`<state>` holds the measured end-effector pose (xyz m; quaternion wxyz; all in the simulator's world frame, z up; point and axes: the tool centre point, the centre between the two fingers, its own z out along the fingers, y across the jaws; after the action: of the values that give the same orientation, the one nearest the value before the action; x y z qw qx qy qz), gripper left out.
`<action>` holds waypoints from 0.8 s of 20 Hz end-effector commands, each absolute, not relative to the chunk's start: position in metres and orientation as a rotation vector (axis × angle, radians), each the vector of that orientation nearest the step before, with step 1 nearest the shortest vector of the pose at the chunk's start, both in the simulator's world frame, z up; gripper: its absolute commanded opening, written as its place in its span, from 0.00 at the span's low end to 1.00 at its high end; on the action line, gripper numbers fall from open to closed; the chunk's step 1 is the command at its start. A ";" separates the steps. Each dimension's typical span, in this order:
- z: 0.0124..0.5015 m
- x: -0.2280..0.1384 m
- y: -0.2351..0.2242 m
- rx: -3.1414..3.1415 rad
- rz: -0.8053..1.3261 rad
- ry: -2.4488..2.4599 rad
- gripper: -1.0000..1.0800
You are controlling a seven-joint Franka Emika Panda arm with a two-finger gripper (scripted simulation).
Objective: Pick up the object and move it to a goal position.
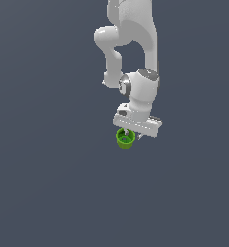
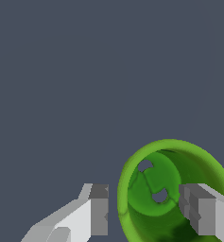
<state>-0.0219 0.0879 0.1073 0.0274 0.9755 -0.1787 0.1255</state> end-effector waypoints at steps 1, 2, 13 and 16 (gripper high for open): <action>0.105 -0.023 0.092 3.008 0.414 -0.586 0.62; 0.105 -0.024 0.093 3.007 0.423 -0.596 0.62; 0.102 -0.027 0.099 3.003 0.458 -0.641 0.62; 0.100 -0.026 0.099 3.003 0.458 -0.641 0.62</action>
<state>-0.0261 0.0994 0.1011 0.0182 0.9671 -0.2065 0.1477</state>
